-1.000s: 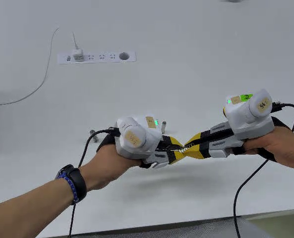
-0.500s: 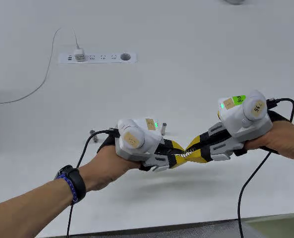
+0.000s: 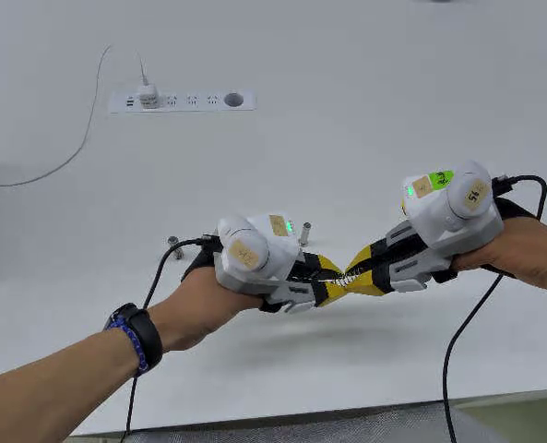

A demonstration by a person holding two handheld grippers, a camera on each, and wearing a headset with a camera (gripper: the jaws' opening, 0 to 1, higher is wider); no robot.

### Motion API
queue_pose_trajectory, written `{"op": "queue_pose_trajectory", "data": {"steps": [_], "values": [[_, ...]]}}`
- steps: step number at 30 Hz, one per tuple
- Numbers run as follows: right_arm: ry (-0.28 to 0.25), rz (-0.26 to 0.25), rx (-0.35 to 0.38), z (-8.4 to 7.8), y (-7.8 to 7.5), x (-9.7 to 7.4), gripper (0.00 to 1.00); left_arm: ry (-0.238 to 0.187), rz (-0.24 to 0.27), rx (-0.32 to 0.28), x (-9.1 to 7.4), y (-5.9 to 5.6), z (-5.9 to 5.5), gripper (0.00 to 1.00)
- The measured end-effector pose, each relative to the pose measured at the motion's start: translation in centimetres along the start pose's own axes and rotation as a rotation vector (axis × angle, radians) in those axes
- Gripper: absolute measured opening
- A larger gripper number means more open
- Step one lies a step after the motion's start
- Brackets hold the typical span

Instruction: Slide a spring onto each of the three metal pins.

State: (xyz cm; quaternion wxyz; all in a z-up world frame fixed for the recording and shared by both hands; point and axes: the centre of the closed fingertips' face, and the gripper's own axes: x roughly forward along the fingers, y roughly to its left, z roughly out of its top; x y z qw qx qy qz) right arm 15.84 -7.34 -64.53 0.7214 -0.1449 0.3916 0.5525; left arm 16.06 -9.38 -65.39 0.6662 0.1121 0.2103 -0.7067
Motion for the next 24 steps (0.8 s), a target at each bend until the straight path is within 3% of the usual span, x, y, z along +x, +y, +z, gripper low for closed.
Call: {"op": "queue_pose_trajectory", "data": {"steps": [11, 24], "values": [[0.023, -0.023, 0.024, -0.5, -0.7, -0.1, 0.12, 0.003, 0.046, -0.039, -0.5, 0.9, -1.0, 0.16], [0.012, -0.059, 0.058, -0.2, -2.0, -0.3, 0.12, -0.005, 0.115, -0.087, -1.8, 2.5, -1.9, 0.19]]}}
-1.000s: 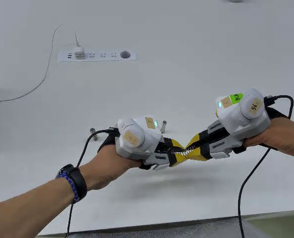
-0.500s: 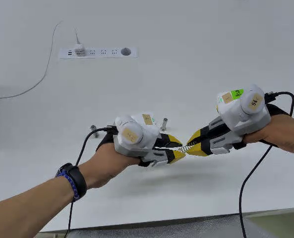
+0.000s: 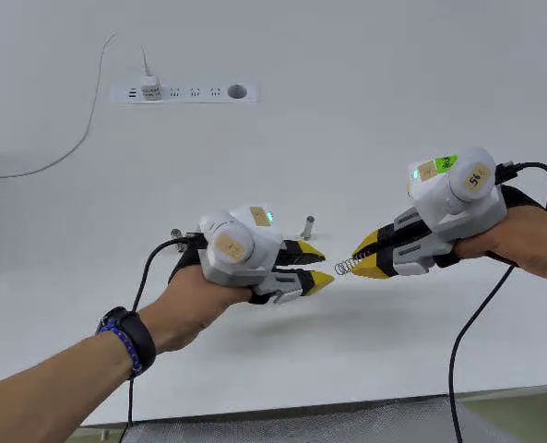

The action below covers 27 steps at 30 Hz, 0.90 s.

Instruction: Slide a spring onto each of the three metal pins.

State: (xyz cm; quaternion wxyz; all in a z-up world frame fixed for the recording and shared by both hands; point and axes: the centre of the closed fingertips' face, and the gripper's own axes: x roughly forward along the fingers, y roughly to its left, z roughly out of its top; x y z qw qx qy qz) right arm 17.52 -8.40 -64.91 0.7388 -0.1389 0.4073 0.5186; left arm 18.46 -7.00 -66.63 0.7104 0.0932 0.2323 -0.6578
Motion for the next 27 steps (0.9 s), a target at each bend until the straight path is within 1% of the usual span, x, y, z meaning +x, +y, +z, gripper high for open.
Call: {"op": "queue_pose_trajectory", "data": {"steps": [3, 8, 9, 13, 19, 27], "values": [[0.0, -0.007, 0.005, 0.0, -0.3, 0.1, 0.12, -0.003, 0.017, -0.008, -0.4, 0.3, -0.1, 0.19], [0.017, -0.029, 0.016, -0.3, -1.0, 0.2, 0.12, -0.006, 0.045, -0.017, -0.9, 0.8, -0.3, 0.21], [0.026, -0.043, 0.021, -0.4, -1.3, 0.2, 0.12, -0.005, 0.053, -0.019, -1.0, 1.0, -0.4, 0.21], [0.042, -0.068, 0.036, -0.7, -2.1, 0.3, 0.12, -0.004, 0.081, -0.016, -1.5, 1.4, -0.6, 0.23], [0.069, -0.099, 0.05, -1.0, -3.1, 0.5, 0.12, 0.008, 0.121, -0.025, -2.3, 2.2, -1.5, 0.26], [0.096, -0.128, 0.061, -1.1, -4.5, 0.9, 0.12, 0.012, 0.163, -0.059, -3.1, 2.9, -2.4, 0.31]]}}
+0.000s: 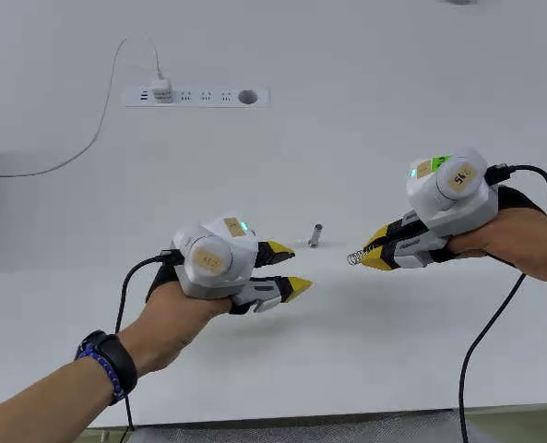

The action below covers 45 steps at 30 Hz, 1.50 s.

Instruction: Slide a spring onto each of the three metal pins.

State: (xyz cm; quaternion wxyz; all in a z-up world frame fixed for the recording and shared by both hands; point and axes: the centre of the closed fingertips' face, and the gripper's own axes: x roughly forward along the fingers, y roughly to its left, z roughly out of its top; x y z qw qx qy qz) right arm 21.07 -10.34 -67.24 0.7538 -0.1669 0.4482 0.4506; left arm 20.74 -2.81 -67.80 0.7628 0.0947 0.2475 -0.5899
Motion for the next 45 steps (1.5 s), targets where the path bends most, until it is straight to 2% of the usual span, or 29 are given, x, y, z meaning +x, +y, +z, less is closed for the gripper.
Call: {"op": "queue_pose_trajectory", "data": {"steps": [23, 35, 45], "values": [[0.051, -0.028, -0.001, 1.3, -2.6, 1.7, 0.12, 0.012, 0.104, -0.079, -2.4, 2.3, -2.0, 0.47], [0.067, -0.034, -0.021, 2.7, -3.6, 2.6, 0.12, 0.017, 0.136, -0.112, -3.7, 2.7, -3.1, 0.52], [0.079, -0.035, -0.036, 3.5, -3.9, 3.2, 0.12, 0.014, 0.164, -0.131, -4.7, 3.3, -3.4, 0.56]]}}
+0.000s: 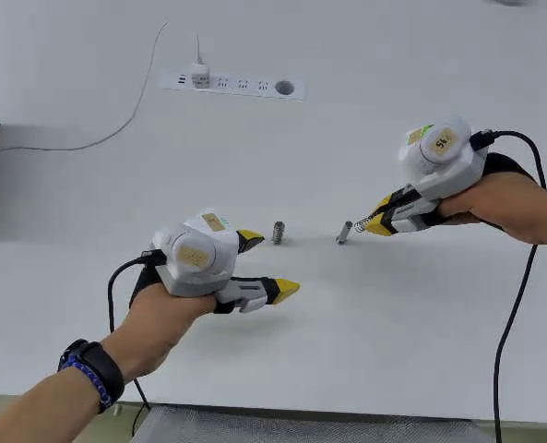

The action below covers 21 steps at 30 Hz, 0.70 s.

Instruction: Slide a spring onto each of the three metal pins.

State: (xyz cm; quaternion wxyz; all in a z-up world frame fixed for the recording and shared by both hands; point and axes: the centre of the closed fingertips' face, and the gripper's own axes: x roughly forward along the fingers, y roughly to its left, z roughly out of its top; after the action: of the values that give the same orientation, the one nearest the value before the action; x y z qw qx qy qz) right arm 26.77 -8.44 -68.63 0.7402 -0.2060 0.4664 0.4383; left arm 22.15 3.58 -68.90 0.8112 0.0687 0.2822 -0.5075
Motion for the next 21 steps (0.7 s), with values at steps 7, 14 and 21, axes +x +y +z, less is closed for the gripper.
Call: {"op": "queue_pose_trajectory", "data": {"steps": [7, 14, 21], "values": [[0.013, 0.005, -0.011, 0.4, -0.1, 0.5, 0.12, 0.0, 0.009, -0.012, -0.5, 0.2, -0.3, 0.57], [0.027, 0.01, -0.017, 0.5, -0.1, 1.0, 0.12, -0.004, 0.02, -0.027, -1.0, 0.6, -0.4, 0.58], [0.034, 0.01, -0.021, 0.8, -0.3, 1.3, 0.12, -0.01, 0.031, -0.032, -1.4, 1.0, -0.5, 0.59]]}}
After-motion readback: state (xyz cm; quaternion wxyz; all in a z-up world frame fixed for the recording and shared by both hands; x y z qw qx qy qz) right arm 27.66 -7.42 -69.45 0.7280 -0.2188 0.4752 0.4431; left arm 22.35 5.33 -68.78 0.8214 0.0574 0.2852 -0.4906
